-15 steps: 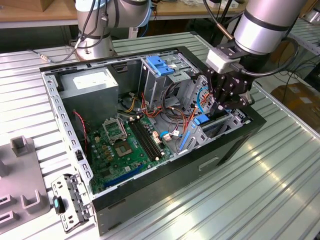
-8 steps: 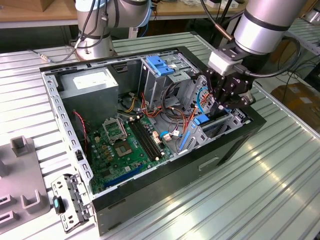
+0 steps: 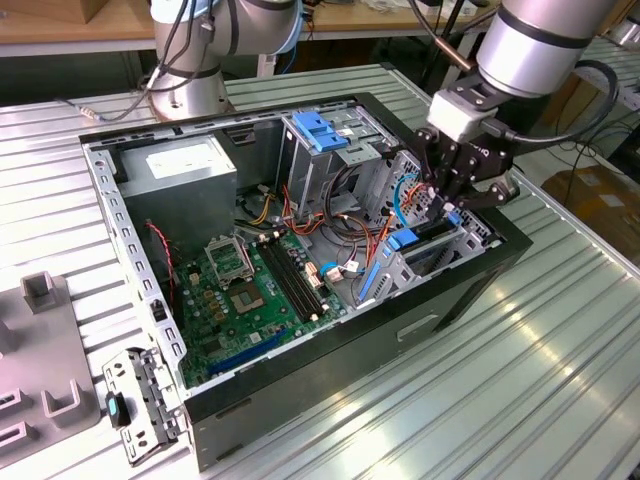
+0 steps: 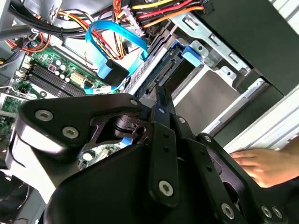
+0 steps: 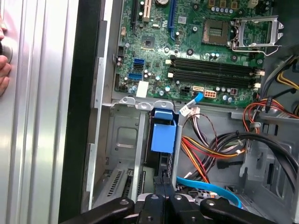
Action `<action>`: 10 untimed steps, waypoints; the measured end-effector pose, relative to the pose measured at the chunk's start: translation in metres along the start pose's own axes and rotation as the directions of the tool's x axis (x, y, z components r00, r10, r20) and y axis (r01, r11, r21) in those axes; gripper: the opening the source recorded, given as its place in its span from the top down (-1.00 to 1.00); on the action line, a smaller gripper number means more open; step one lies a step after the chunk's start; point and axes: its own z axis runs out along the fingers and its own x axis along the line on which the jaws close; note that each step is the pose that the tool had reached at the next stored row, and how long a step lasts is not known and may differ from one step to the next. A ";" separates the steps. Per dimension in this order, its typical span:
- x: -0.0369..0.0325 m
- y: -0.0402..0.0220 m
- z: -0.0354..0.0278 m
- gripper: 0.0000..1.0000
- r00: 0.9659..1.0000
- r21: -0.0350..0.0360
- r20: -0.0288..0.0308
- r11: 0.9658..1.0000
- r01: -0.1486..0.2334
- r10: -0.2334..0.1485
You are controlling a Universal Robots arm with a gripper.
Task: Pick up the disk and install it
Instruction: 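Insert the first disk wire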
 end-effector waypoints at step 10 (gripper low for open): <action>-0.0034 -0.0156 -0.0106 0.79 1.000 0.000 0.000 1.000 0.000 0.000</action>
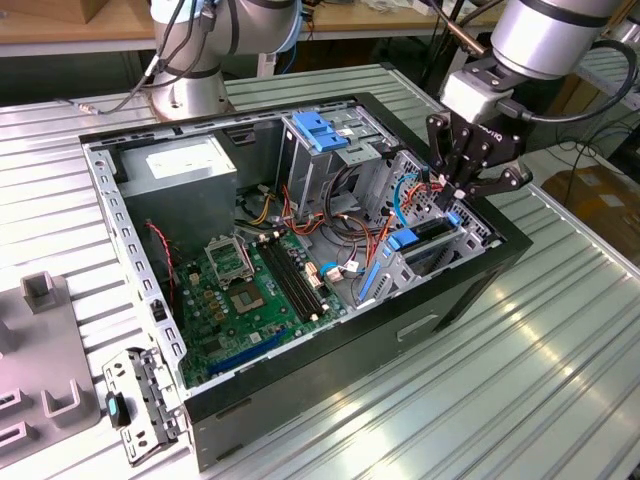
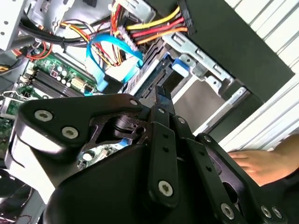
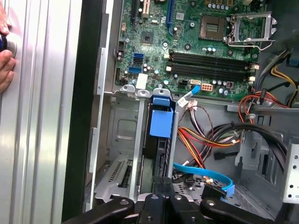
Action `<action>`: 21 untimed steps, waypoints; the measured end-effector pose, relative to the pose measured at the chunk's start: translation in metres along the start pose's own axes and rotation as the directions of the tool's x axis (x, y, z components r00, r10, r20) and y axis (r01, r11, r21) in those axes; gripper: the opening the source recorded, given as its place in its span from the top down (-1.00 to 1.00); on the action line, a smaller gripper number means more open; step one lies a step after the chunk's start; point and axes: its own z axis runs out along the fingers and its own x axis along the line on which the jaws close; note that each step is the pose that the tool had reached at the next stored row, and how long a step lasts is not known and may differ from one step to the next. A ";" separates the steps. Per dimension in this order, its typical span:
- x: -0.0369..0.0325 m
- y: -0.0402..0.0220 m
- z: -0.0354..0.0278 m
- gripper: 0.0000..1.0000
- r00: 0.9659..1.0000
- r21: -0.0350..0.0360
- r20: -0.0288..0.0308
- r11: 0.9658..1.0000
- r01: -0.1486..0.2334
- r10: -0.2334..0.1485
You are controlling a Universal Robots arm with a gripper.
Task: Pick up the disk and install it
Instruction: 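Insert the first disk wire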
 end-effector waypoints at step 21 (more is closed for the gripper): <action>-0.0119 -0.0272 -0.0048 0.79 0.985 -0.025 0.013 0.985 0.171 -0.171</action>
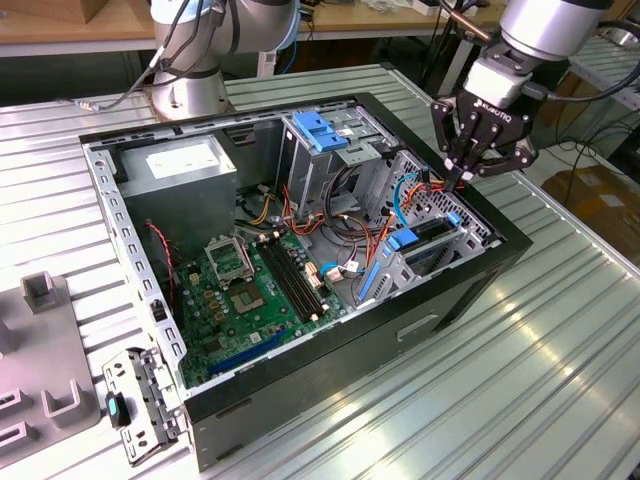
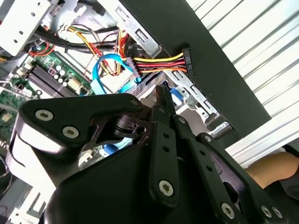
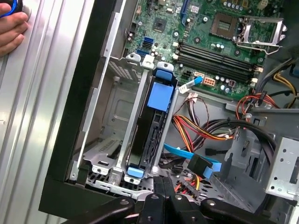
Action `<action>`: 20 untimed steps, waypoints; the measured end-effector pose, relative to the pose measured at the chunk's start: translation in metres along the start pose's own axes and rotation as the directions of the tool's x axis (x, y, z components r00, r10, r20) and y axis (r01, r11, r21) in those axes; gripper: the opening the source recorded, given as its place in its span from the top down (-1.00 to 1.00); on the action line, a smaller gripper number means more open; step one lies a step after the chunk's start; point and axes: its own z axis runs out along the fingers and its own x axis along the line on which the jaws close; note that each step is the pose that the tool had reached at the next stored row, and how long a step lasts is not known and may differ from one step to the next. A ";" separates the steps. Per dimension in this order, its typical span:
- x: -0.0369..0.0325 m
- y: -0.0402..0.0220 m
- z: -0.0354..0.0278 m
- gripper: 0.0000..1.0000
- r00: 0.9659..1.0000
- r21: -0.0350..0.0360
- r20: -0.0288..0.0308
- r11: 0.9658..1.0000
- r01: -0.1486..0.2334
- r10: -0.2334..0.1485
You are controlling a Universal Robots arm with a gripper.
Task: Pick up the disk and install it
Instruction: 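Insert the first disk wire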
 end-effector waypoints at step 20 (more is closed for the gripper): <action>-0.0006 -0.0031 -0.0015 0.79 0.999 0.087 -0.019 0.995 0.041 -0.040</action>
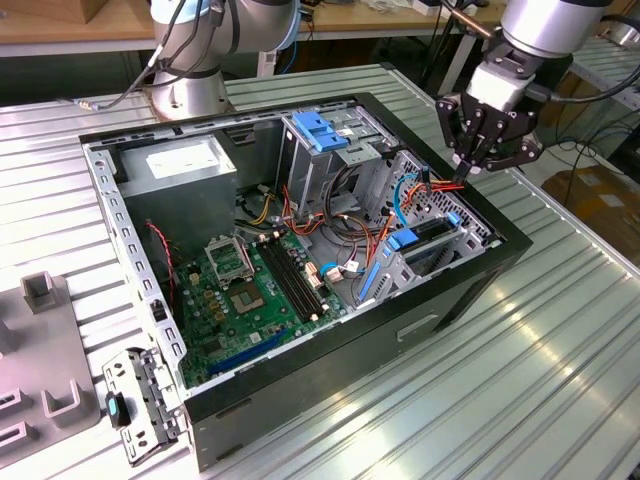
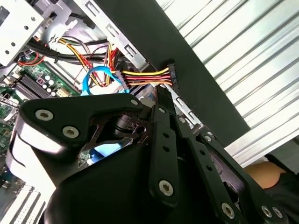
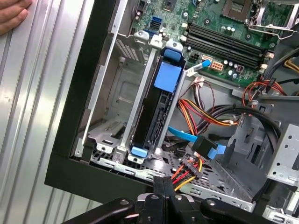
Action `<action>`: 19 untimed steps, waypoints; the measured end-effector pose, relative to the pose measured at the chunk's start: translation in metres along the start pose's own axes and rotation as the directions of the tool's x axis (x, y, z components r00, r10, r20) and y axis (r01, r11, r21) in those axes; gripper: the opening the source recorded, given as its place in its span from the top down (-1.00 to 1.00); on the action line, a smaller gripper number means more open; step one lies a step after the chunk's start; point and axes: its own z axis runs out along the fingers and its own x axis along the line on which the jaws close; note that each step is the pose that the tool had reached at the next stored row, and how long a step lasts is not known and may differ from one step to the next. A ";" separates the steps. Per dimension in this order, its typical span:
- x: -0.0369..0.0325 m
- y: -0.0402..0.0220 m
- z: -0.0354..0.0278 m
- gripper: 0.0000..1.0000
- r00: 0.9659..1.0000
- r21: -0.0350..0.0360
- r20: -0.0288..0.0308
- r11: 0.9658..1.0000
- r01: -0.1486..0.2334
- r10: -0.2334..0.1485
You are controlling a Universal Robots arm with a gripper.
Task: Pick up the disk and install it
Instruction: 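Insert the first disk wire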
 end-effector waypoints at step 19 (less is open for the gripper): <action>0.0005 -0.0047 0.0040 0.65 0.933 0.022 0.033 0.933 0.359 -0.359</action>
